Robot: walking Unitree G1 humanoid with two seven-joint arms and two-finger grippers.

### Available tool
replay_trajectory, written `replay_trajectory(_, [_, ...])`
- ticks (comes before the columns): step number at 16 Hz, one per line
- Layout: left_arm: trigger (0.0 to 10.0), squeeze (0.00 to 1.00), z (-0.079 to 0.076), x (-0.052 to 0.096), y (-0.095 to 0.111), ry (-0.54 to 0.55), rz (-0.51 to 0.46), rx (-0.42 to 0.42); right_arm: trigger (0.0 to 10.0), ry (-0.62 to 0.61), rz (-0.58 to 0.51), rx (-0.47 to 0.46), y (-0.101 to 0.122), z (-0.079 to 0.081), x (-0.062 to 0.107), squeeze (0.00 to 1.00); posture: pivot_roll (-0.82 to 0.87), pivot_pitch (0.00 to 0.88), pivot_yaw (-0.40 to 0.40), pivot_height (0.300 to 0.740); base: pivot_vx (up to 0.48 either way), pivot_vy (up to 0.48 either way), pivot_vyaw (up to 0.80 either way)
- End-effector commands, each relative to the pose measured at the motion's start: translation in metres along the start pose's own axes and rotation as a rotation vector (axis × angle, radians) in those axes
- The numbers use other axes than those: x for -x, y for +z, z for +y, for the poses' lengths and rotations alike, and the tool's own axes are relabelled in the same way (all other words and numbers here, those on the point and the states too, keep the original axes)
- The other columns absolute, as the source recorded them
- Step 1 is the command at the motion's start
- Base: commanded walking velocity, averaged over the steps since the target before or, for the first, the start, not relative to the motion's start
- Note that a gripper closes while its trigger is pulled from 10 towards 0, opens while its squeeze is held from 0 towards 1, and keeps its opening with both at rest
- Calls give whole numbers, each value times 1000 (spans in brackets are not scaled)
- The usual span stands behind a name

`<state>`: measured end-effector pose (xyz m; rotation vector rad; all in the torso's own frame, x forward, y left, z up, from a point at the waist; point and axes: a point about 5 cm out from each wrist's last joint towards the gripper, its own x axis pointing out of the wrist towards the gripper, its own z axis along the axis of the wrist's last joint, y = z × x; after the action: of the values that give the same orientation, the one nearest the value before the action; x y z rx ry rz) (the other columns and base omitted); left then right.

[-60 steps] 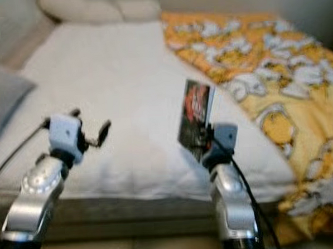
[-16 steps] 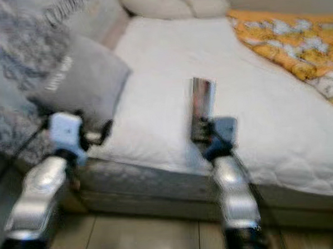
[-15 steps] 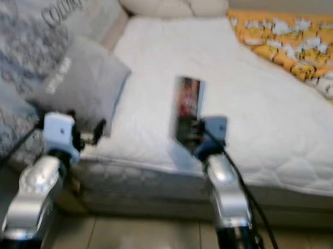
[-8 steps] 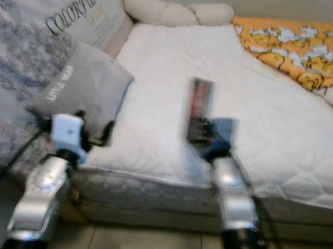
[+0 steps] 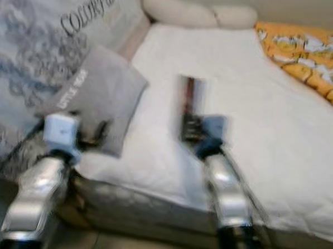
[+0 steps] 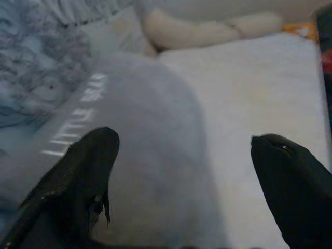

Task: Clean up the room

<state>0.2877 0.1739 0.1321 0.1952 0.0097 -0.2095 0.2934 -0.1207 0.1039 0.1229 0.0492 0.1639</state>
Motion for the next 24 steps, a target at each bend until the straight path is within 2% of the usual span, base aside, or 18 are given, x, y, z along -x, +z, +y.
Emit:
replay_trajectory(1, [10000, 0, -9, -3, 7, -27, -30, 2, 10000, -41, -28, -3, 7, -16, 2, 0, 109, 0, -12, 740, 360, 0, 0])
replay_trajectory(5, [10000, 0, -8, -3, 8, -34, -30, -4, 10000, -17, -18, -11, 5, -12, 2, 0, 109, 0, -9, 740, 357, 0, 0])
replay_trajectory(6, [10000, 0, -9, -4, 9, -43, -30, -8, 10000, -17, 0, -47, 4, -12, 2, 0, 109, 0, -9, 740, 285, 0, 0])
replay_trajectory(7, [10000, 0, -13, -4, 10, -85, -41, -15, 10000, -19, 35, -129, 2, -14, 1, 0, 111, 0, -5, 740, 0, 0, 0])
replay_trajectory(8, [10000, 0, -13, -4, 11, -96, -42, -16, 10000, -20, 48, -150, 2, -14, 1, 0, 111, 0, -5, 740, 0, 0, 0])
replay_trajectory(9, [10000, 0, -15, -3, 11, -139, -41, -23, 10000, -25, 92, -181, -1, -16, -1, 0, 112, 0, -4, 740, 0, 0, 0])
replay_trajectory(10, [10000, 0, -19, -1, 11, -201, -34, -32, 10000, -42, 193, -176, -9, -17, -3, 0, 112, 0, -2, 740, 0, 0, 0])
replay_trajectory(12, [10000, 0, -22, 3, 10, -305, -7, -69, 10000, -5, 202, -253, -4, -14, -14, 0, 116, 0, 1, 740, 0, 0, 0])
replay_trajectory(16, [10000, 0, -20, 8, 11, -444, 33, -103, 10000, 66, 390, -471, -13, -10, -43, 0, 118, 12, 19, 740, 0, 0, 0])
replay_trajectory(17, [10000, 0, -21, 10, 12, -485, 40, -102, 10000, 48, 433, -491, -17, -14, -47, 0, 121, 20, 23, 740, 0, 0, 0])
replay_trajectory(18, [10000, 0, -23, 14, 13, -553, 60, -97, 10000, 0, 536, -522, -27, -20, -50, 0, 123, 22, 24, 740, 0, 0, 0])
replay_trajectory(19, [10000, 0, -25, 16, 14, -589, 67, -101, 10000, 3, 574, -536, -30, -20, -51, 0, 129, 29, 27, 740, 0, 0, 0])
replay_trajectory(20, [10000, 0, -25, 21, 15, -650, 85, -116, 10000, 1, 608, -619, -30, -22, -54, 0, 139, 34, 25, 740, 0, 0, 0])
replay_trajectory(21, [10000, 0, -25, 22, 15, -653, 87, -121, 10000, -22, 599, -660, -30, -26, -56, 0, 140, 34, 25, 740, 0, 0, 0])
replay_trajectory(23, [10000, 0, -25, 22, 16, -671, 95, -108, 10000, -89, 583, -644, -32, -38, -56, 0, 143, 41, 28, 740, 0, 0, 0])
replay_trajectory(24, [10000, 0, -27, 25, 15, -704, 111, -104, 10000, -105, 566, -598, -32, -42, -57, 0, 147, 43, 29, 740, 0, 0, 0])
